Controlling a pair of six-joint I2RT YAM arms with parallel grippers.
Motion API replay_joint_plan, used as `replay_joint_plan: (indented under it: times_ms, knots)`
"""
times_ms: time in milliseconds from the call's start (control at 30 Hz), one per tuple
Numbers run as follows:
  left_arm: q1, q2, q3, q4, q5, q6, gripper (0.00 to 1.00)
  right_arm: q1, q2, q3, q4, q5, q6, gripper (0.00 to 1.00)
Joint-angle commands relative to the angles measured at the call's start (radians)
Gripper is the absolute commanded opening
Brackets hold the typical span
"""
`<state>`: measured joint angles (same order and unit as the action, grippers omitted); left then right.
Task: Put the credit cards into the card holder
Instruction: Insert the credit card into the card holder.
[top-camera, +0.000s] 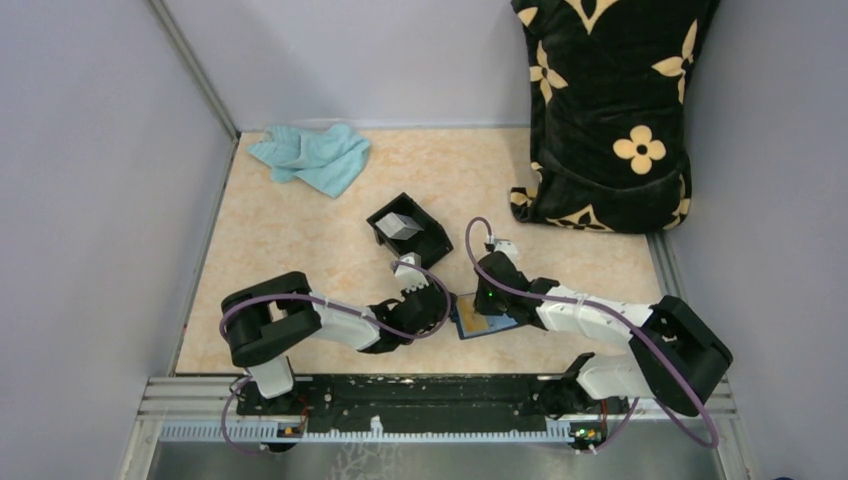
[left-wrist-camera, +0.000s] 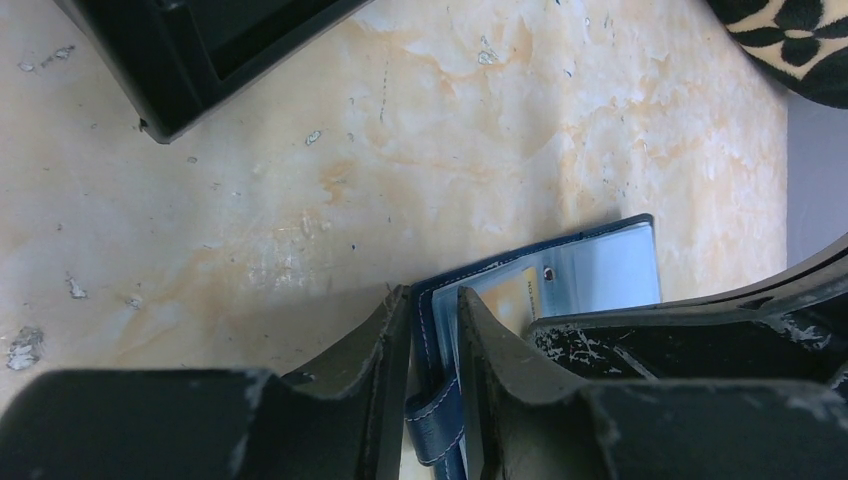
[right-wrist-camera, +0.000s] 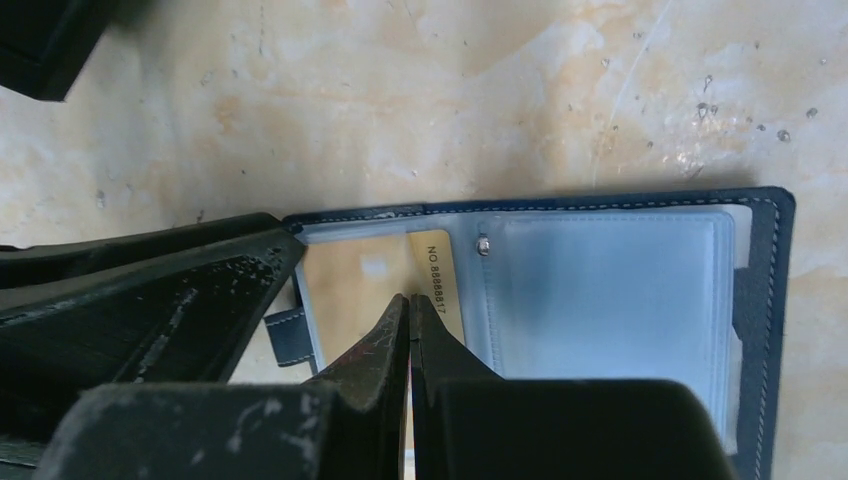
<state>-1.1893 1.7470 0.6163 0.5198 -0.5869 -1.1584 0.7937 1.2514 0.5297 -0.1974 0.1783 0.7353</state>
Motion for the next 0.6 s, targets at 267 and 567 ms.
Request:
replay_joint_plan:
  times_ms: [267, 567]
  knots:
    - [-0.012, 0.030, -0.003, -0.162, 0.024, 0.001, 0.34, 0.010, 0.013, -0.021, 0.043, 0.019, 0.027, 0.00]
    - [-0.013, -0.036, -0.001, -0.227, -0.030, -0.006, 0.44, 0.010, -0.007, 0.033, -0.016, 0.044, 0.005, 0.00]
